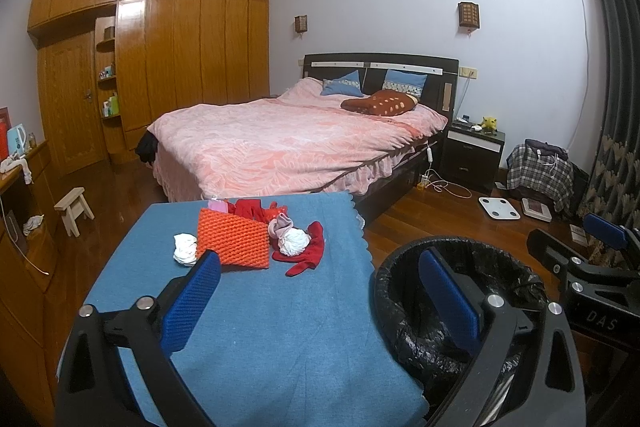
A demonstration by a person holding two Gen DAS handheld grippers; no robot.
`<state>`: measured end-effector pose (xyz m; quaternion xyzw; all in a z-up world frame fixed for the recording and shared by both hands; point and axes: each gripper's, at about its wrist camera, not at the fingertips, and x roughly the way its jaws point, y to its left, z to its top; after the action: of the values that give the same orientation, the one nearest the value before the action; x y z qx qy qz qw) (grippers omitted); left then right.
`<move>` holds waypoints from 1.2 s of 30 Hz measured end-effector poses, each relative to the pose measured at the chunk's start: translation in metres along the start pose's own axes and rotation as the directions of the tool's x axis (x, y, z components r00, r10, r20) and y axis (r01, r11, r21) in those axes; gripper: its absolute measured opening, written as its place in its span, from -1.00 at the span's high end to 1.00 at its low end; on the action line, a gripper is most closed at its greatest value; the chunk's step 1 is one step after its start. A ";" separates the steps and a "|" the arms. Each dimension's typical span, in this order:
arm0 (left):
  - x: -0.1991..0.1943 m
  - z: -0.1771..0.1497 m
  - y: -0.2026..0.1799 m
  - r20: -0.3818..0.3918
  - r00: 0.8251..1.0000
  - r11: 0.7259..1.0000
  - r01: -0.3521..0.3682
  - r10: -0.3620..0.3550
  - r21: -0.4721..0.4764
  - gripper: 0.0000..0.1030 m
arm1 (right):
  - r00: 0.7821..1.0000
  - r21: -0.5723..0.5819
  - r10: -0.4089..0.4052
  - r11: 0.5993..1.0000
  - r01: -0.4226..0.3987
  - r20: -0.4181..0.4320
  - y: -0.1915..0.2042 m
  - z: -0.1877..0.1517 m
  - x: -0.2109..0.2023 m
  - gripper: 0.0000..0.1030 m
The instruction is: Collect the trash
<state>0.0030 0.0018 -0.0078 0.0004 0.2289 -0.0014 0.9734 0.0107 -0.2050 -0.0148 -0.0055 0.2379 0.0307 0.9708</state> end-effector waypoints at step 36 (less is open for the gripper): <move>0.001 -0.001 -0.001 -0.005 1.000 1.000 0.002 -0.002 -0.001 -0.89 | 1.000 0.006 0.003 1.000 -0.003 -0.008 0.000 -0.003 0.003 -0.91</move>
<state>0.0035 0.0006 -0.0095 -0.0005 0.2312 -0.0023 0.9729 0.0122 -0.2049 -0.0184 -0.0023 0.2420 0.0316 0.9698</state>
